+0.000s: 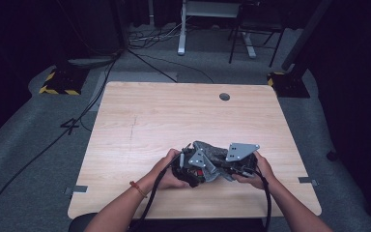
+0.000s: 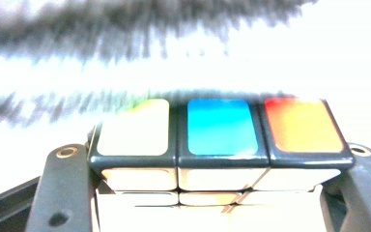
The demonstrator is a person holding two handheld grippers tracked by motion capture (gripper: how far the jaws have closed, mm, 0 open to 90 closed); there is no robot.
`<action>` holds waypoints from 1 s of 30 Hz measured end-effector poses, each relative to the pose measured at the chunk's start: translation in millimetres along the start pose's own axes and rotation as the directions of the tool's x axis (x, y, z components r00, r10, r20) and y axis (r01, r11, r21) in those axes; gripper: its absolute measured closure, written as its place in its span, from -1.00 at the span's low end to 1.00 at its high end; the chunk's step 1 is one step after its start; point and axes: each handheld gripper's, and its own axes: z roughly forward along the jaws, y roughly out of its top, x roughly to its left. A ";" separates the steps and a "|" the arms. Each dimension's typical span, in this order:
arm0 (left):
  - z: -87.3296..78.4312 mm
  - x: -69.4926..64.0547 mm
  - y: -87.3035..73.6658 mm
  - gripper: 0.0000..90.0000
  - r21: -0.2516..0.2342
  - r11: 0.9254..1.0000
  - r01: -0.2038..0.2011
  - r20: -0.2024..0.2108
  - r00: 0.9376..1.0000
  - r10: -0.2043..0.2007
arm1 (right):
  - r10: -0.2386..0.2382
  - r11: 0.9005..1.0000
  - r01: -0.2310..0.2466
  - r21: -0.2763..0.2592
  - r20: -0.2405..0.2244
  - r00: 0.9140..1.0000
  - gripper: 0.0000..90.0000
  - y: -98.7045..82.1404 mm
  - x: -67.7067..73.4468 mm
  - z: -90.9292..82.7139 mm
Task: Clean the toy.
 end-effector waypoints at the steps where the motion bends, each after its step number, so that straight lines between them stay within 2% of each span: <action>1: -2.4 1.0 -0.2 -0.25 -0.001 1.000 -0.001 -0.002 1.000 0.001 | 0.008 1.000 -0.008 -0.001 -0.003 1.000 0.78 -2.8 -1.1 -1.0; 6: -6.2 3.4 -1.5 -0.25 0.003 1.000 0.007 -0.011 1.000 -0.007 | 0.010 1.000 -0.010 -0.011 -0.041 0.999 0.77 -4.5 5.6 -4.7; 8: -5.0 3.2 -2.2 -0.25 0.004 1.000 0.012 -0.009 1.000 -0.012 | -0.012 1.000 0.011 -0.017 -0.041 0.999 0.77 0.5 11.4 -5.3; 11: 0.2 2.3 -3.2 -0.25 -0.007 0.999 0.037 0.020 0.999 -0.037 | -0.022 0.999 0.020 -0.046 -0.042 0.999 0.77 8.7 16.7 -6.4; 13: 5.9 -0.7 -0.6 -0.25 0.001 1.000 0.030 0.031 0.999 -0.030 | -0.025 0.997 0.020 -0.069 -0.066 0.998 0.76 13.3 19.4 -5.8; 16: 12.6 -5.4 3.8 -0.25 0.020 1.000 0.009 0.047 0.999 -0.010 | -0.064 0.997 0.060 -0.057 -0.062 0.996 0.75 20.0 27.4 1.3; 18: 13.2 -5.2 1.8 -0.25 0.003 1.000 0.020 0.070 0.997 -0.020 | -0.066 0.997 0.063 -0.051 -0.057 0.996 0.75 22.2 28.9 4.1; 20: 10.9 -3.6 -0.3 -0.25 -0.003 1.000 0.014 0.082 0.997 -0.013 | -0.059 0.997 0.056 -0.050 -0.051 0.997 0.75 22.3 26.9 4.7; 22: 9.5 -2.9 -0.8 -0.25 -0.001 1.000 0.008 0.082 0.997 -0.008 | -0.046 0.998 0.046 -0.035 -0.022 0.999 0.75 21.1 22.9 4.9; 24: 8.7 -3.1 -0.8 -0.25 0.004 1.000 0.002 0.072 0.997 -0.002 | -0.014 0.999 0.014 -0.029 -0.017 1.000 0.75 17.4 16.3 5.0; 27: 6.5 -2.4 -2.1 -0.25 0.010 1.000 -0.006 0.066 0.998 0.005 | 0.006 1.000 -0.006 -0.007 0.022 1.000 0.75 8.5 7.6 5.2; 30: 0.0 1.9 -4.2 -0.25 -0.011 1.000 0.007 0.053 0.999 -0.006 | 0.032 0.999 -0.033 0.030 0.047 0.998 0.75 -2.1 -0.4 7.1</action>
